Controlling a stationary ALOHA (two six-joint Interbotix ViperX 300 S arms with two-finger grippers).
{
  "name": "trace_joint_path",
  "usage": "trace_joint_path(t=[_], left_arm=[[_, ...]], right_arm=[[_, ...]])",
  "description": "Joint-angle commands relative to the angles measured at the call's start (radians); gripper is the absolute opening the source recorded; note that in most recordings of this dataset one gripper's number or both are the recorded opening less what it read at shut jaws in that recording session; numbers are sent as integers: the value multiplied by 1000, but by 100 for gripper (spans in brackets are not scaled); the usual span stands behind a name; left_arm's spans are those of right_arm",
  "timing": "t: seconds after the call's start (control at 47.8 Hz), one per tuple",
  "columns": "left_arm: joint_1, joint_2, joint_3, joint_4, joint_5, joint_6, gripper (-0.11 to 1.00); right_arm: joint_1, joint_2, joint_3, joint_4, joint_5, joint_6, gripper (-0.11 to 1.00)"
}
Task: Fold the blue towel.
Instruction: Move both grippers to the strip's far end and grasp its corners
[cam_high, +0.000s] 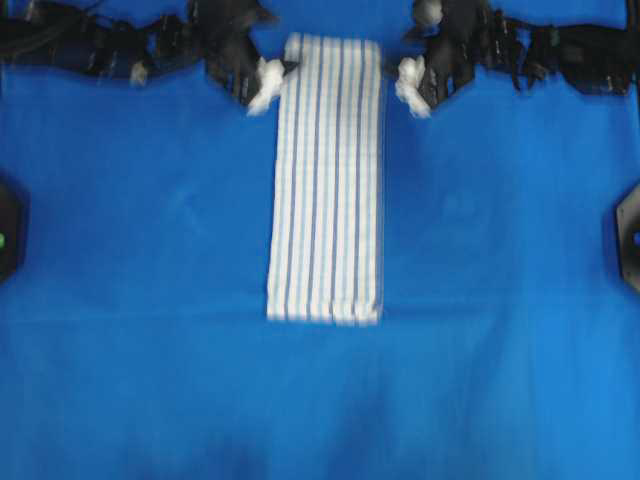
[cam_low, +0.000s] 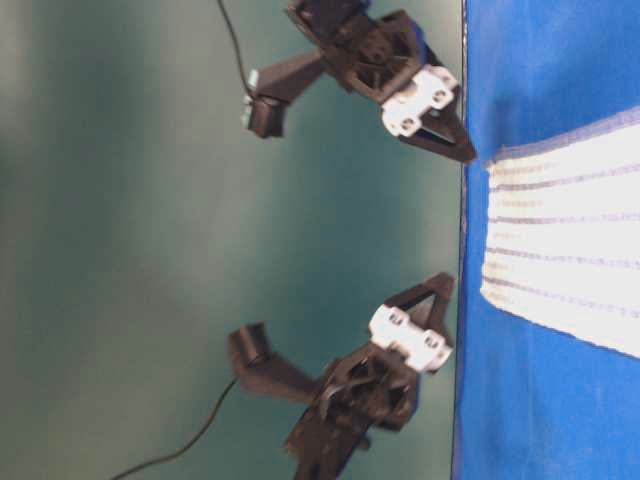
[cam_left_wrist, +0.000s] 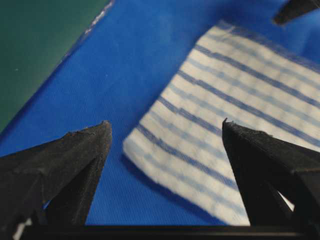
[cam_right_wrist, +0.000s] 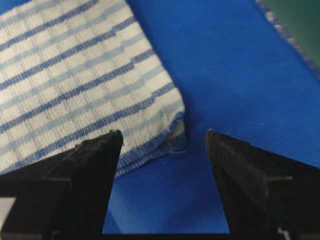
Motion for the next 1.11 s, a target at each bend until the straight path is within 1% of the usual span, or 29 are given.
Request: trace_joint_path(t=[0.0, 0.167, 0.251, 0.356, 0.46, 0.502, 0.544, 0.669, 0.711, 0.753, 0.774, 1.088], left_arm=[[11, 28, -37, -2, -5, -2, 90], [28, 74, -74, -2, 21, -14, 89], [34, 84, -83, -2, 35, -14, 86], [35, 94, -87, -2, 37, -14, 78], [34, 107, -86, -2, 40, -14, 63], [31, 115, -84, -2, 41, -14, 55], [28, 120, -83, -2, 41, -14, 45], [18, 127, -78, -2, 41, 0, 20], [18, 127, -78, -2, 40, -2, 11], [18, 127, -80, -2, 38, 0, 5], [18, 127, -80, -2, 37, 0, 4], [20, 120, -83, -2, 37, 3, 4]], right_arm=[[-11, 3, -28, 3, -26, 0, 67], [-32, 55, -58, 3, -34, 0, 67], [-37, 80, -71, 3, -32, -2, 67], [-37, 110, -84, 3, -34, -2, 67], [-37, 133, -91, 3, -34, -2, 64], [-37, 133, -89, 3, -32, -2, 59], [-37, 133, -84, 3, -32, -2, 52], [-32, 130, -75, 2, -31, -2, 17], [-29, 129, -74, 2, -29, -2, 8], [-29, 129, -72, 3, -29, -2, 6], [-29, 129, -72, 3, -29, -2, 6], [-28, 118, -71, 8, -29, 2, 6]])
